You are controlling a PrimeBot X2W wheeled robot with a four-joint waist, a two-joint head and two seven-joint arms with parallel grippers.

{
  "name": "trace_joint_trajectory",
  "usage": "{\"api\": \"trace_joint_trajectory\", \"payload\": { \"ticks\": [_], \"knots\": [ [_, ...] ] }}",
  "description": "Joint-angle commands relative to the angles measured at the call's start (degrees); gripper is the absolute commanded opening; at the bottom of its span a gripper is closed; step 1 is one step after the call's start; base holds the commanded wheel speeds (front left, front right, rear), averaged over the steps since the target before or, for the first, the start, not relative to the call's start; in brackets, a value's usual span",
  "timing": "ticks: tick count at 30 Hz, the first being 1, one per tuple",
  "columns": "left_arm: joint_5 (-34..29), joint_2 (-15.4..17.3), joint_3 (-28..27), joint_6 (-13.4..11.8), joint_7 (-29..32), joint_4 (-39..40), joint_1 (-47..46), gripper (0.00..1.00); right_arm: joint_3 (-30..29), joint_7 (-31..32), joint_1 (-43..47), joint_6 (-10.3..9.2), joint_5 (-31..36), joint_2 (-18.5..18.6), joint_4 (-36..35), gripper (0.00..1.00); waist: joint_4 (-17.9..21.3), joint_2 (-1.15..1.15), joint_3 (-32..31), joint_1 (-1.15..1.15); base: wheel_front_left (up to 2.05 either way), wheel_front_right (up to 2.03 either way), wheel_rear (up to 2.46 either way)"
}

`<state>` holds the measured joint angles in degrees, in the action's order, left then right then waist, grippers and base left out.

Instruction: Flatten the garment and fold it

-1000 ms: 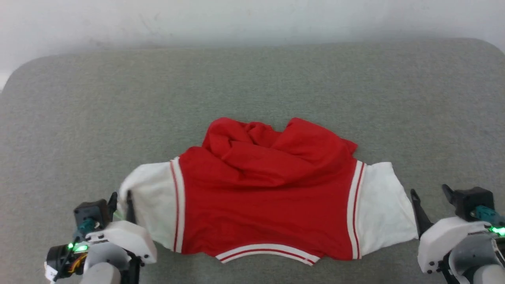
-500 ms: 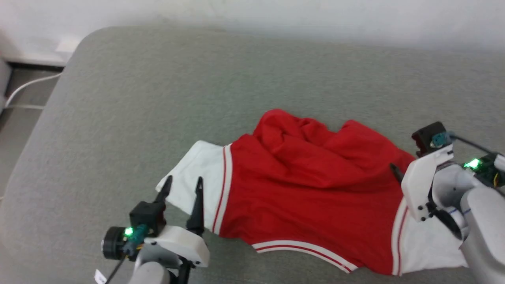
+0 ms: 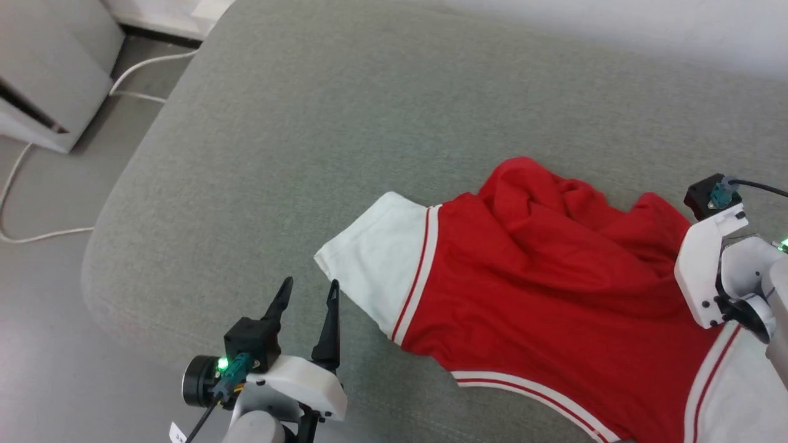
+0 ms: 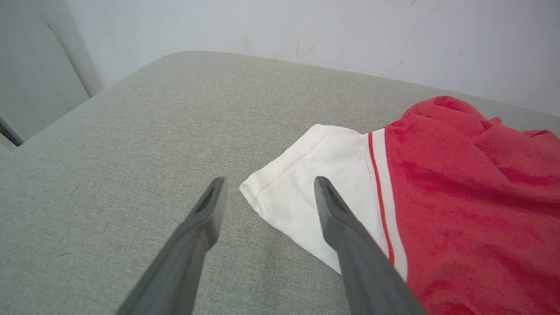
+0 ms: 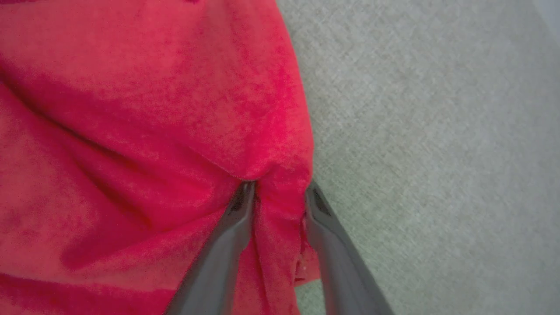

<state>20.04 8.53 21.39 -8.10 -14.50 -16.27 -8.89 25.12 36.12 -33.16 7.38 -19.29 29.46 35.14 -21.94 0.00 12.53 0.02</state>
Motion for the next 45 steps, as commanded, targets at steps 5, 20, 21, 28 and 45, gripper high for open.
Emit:
{"api": "trace_joint_trajectory", "payload": {
  "ticks": [5, 20, 21, 28, 45],
  "knots": [
    [-0.48, -0.49, -0.43, 0.44, -0.43, -0.65, -0.7, 1.0, -0.68, -6.3, -1.64, 0.11, 4.75, 2.67, 4.0, 0.0, -0.89, 0.0, 0.57, -0.02, 0.0, 0.0, 0.0],
    [-1.58, -2.47, -0.4, 1.74, -0.49, -0.36, -3.66, 1.0, -8.75, -21.87, -15.44, 0.11, 21.85, 6.8, 12.55, 0.0, -1.64, 0.0, 4.08, -0.02, 0.0, 0.0, 0.0],
    [-1.66, -2.59, -0.48, 1.79, -0.49, -0.42, -3.7, 1.0, -9.4, -22.17, -15.21, 0.11, 22.01, 6.03, 13.82, 0.0, -1.64, 0.0, 4.16, -0.02, 0.0, 0.0, 0.0],
    [-1.62, -3.14, -1.57, 2.38, -0.5, -1.02, -3.35, 1.0, -12.69, -28.25, -13.86, 0.11, 22.72, 2.15, 19.77, 1.0, -0.05, 0.0, 2.44, -0.02, 0.0, 0.0, 0.0],
    [-0.08, -0.21, -4.18, 3.19, 0.81, -2.22, 0.76, 1.0, -25.1, -49.6, -5.76, 0.11, 15.43, -7.56, 12.39, 1.0, 11.58, 0.0, -7.21, -0.02, 0.0, 0.0, 0.0]
  ]
}}
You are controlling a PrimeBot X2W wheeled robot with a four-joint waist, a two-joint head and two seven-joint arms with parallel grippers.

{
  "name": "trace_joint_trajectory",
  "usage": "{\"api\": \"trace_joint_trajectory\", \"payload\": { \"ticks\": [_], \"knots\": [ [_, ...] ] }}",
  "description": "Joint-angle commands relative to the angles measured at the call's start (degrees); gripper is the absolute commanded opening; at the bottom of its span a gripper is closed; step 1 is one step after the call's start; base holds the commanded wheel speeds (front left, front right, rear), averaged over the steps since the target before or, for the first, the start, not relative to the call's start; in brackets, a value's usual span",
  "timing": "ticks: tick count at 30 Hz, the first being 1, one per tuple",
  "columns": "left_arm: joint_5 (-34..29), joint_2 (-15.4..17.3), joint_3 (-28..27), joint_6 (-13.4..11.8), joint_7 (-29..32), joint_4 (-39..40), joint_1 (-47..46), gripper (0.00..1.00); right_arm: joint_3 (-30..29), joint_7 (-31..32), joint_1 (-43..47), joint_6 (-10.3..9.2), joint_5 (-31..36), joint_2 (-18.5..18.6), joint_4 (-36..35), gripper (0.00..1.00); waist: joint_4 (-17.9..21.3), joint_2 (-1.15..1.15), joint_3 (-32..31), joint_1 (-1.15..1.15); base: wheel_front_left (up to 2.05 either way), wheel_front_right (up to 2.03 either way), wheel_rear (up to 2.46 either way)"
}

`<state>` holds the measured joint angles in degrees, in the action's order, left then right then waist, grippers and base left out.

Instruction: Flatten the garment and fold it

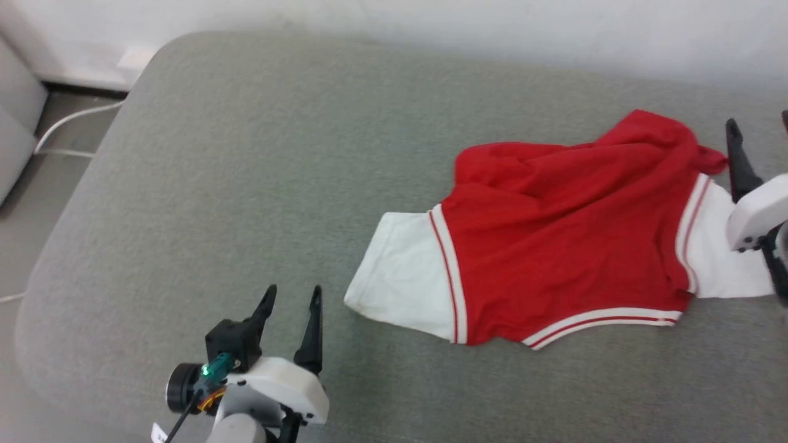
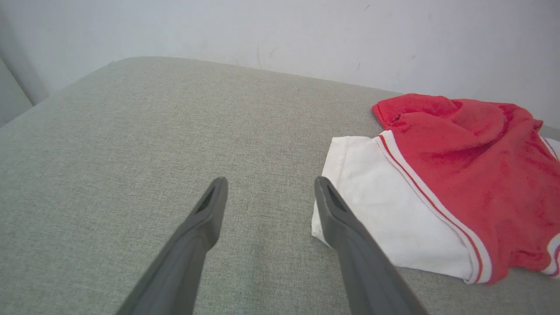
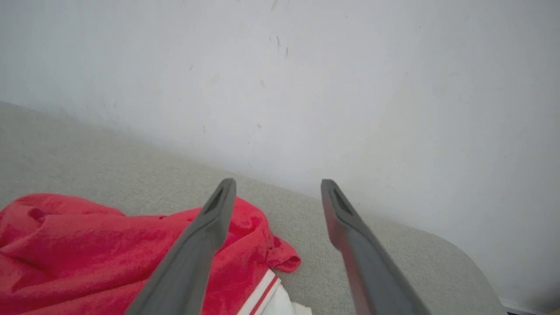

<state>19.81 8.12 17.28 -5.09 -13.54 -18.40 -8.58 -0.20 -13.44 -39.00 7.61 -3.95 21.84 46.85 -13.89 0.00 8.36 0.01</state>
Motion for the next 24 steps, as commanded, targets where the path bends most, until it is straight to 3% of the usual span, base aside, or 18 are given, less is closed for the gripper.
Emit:
{"api": "trace_joint_trajectory", "payload": {
  "ticks": [1, 9, 15, 20, 24],
  "knots": [
    [0.28, 0.56, -0.2, 0.1, 0.35, -0.02, 0.8, 1.0, -0.52, -0.54, 1.75, -0.12, -0.98, -0.85, -1.46, 1.0, 4.35, 0.0, -3.4, -0.01, 0.0, 0.0, 0.0],
    [2.05, 3.64, -0.23, 0.42, 8.98, 0.86, 2.72, 1.0, -6.51, -1.44, 19.44, -0.12, -5.95, -8.48, -23.12, 1.0, 9.79, 0.0, -3.63, -0.01, 0.0, 0.0, 0.0],
    [3.99, 6.17, 0.79, 1.57, 20.42, 2.92, 1.97, 1.0, -11.13, 0.22, 30.36, -0.12, -4.82, -14.77, -36.61, 1.0, 12.79, 0.0, -1.83, -0.01, 0.0, 0.0, 0.0],
    [3.48, 8.71, 0.9, -0.31, 28.58, 4.13, 0.42, 1.0, -12.67, 2.26, 34.64, -0.12, -4.19, -17.26, -42.83, 1.0, 15.19, 0.0, -0.13, -0.01, 0.0, 0.0, 0.0],
    [3.34, 9.44, 0.35, -1.44, 30.16, 4.67, -0.78, 1.0, -13.03, 3.09, 35.61, -0.12, -4.0, -18.13, -44.87, 1.0, 16.82, 0.0, 1.15, -0.01, 0.0, 0.0, 0.0]
  ]
}}
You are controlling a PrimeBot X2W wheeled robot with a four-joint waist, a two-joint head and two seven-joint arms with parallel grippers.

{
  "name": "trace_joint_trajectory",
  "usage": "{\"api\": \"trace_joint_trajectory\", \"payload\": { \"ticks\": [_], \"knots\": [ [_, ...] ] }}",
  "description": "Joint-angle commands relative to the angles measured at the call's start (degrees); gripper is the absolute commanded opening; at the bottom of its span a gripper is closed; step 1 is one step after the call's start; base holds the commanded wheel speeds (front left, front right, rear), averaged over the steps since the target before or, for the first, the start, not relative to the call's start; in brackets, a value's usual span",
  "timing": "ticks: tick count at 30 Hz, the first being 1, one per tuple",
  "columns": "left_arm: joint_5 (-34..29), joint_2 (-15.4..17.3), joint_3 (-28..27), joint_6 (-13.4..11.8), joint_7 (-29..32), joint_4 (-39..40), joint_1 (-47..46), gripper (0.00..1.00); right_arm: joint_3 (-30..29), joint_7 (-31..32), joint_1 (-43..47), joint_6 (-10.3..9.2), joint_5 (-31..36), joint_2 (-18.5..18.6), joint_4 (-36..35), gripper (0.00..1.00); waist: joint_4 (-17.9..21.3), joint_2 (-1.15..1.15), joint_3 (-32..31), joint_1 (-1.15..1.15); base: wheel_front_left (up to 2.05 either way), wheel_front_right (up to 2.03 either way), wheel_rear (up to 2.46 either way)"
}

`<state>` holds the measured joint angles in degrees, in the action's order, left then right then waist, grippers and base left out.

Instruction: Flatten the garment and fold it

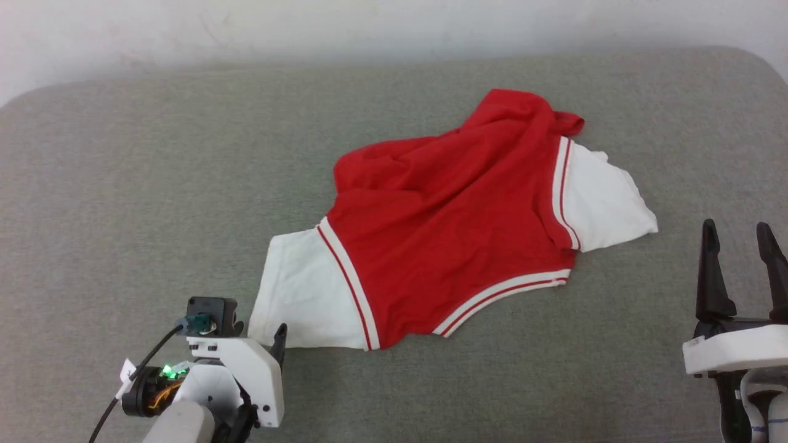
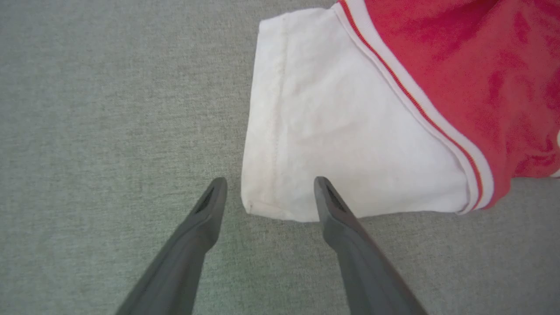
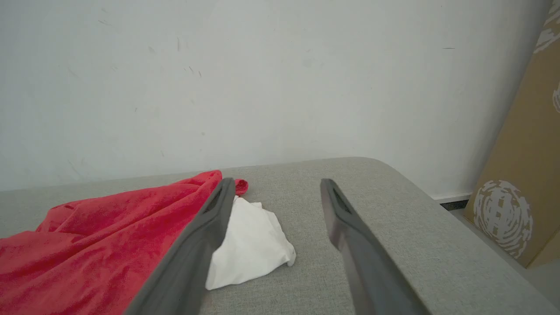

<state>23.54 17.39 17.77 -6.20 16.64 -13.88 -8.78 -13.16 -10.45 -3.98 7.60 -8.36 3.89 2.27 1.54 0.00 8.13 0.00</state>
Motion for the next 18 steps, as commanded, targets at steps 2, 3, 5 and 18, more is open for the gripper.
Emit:
{"api": "trace_joint_trajectory", "payload": {
  "ticks": [2, 3, 5, 18],
  "knots": [
    [-0.26, 0.47, 0.0, -0.67, 1.73, -0.44, -0.67, 1.0, -0.23, 0.13, 0.67, -0.11, 0.68, -0.4, -0.68, 1.0, 2.0, 0.0, 2.02, 0.0, 0.0, 0.0, 0.0],
    [-0.25, 0.69, 0.09, -0.89, 2.74, -0.81, -0.67, 1.0, -0.35, 0.08, 0.62, -0.11, 0.86, -0.48, -0.78, 1.0, 2.25, 0.0, 2.32, 0.0, 0.0, 0.0, 0.0],
    [-0.57, 1.25, 0.62, -1.36, 5.06, -1.75, -0.47, 1.0, -0.55, -0.16, 0.47, -0.11, 1.22, -0.6, -0.86, 1.0, 2.6, 0.0, 2.72, 0.0, 0.0, 0.0, 0.0],
    [-0.34, 0.49, -1.41, -5.05, 0.54, -0.02, 1.0, 0.0, -1.39, 5.66, 2.12, -0.11, 2.63, -0.42, 1.39, 1.0, -1.21, 0.0, -0.05, 0.0, 0.0, 0.0, 0.0]
  ]
}}
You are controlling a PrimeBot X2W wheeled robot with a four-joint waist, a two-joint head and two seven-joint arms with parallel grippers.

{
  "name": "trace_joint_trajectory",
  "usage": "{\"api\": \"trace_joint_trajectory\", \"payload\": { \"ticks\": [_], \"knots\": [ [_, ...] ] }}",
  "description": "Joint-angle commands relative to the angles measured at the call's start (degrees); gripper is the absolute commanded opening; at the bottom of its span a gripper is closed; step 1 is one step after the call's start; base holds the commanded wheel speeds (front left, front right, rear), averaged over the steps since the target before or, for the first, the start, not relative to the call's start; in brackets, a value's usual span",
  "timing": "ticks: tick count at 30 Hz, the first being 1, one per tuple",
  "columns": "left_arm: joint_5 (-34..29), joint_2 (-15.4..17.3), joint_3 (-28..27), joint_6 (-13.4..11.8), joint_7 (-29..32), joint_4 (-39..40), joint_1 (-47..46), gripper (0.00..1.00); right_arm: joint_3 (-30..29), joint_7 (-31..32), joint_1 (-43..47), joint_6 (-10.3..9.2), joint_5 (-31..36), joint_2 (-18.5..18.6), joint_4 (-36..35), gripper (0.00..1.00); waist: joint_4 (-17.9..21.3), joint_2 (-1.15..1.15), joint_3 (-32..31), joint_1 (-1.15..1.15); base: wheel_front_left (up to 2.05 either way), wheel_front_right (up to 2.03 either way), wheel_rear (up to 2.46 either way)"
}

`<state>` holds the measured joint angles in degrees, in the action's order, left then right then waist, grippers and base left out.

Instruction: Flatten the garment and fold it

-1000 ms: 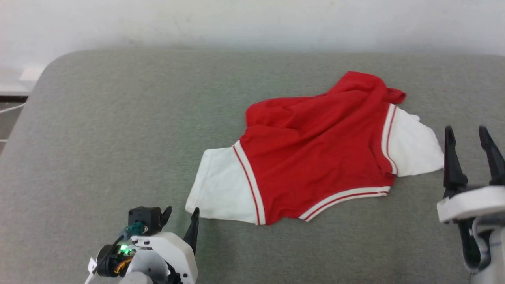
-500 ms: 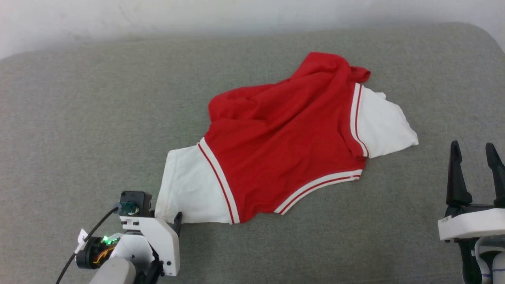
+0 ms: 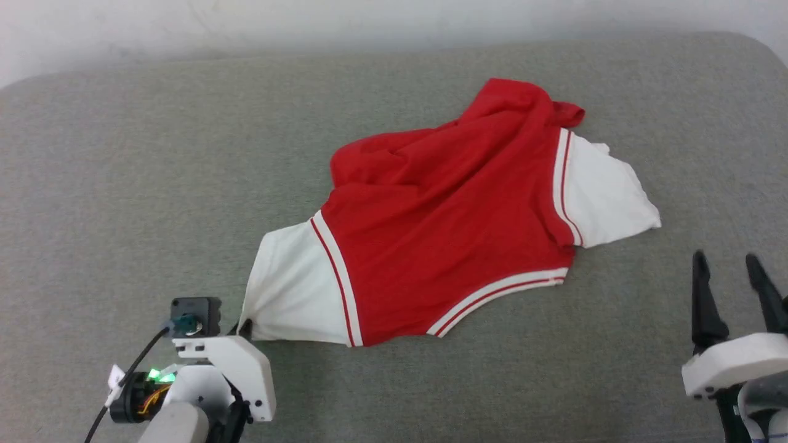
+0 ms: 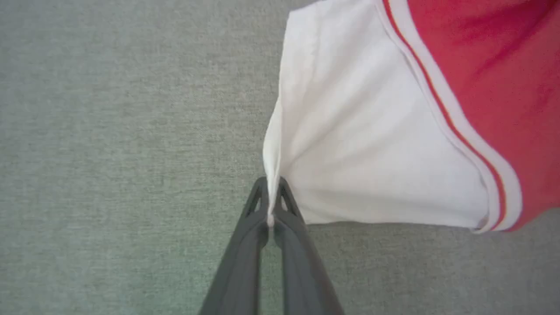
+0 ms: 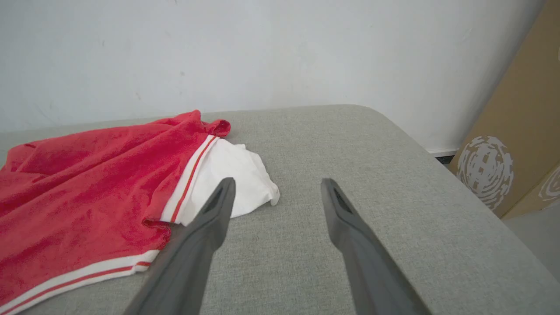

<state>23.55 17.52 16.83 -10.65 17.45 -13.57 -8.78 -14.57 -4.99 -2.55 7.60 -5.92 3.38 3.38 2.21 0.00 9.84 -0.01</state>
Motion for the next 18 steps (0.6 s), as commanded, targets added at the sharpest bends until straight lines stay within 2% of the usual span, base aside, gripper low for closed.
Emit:
{"api": "trace_joint_trajectory", "payload": {
  "ticks": [1, 10, 18],
  "knots": [
    [-0.37, 0.16, -0.96, -1.03, -1.75, 0.56, 1.1, 0.0, 0.02, 1.83, 1.02, -0.11, 0.58, 0.75, 0.79, 1.0, -2.55, 0.0, -2.14, 0.01, 0.0, 0.0, 0.0],
    [-1.79, -1.08, -3.73, -3.79, -13.42, 10.11, 1.28, 0.0, 0.56, 17.87, -0.92, -0.11, 2.15, 6.27, 1.37, 1.0, -8.11, 0.0, -1.12, 0.01, 0.0, 0.0, 0.0],
    [-2.81, -2.05, -2.15, -3.73, -16.06, 13.77, 0.74, 0.0, 4.74, 35.32, -9.69, -0.11, 2.17, 13.43, 4.05, 1.0, -11.44, 0.0, 2.49, 0.01, 0.0, 0.0, 0.0]
  ]
}}
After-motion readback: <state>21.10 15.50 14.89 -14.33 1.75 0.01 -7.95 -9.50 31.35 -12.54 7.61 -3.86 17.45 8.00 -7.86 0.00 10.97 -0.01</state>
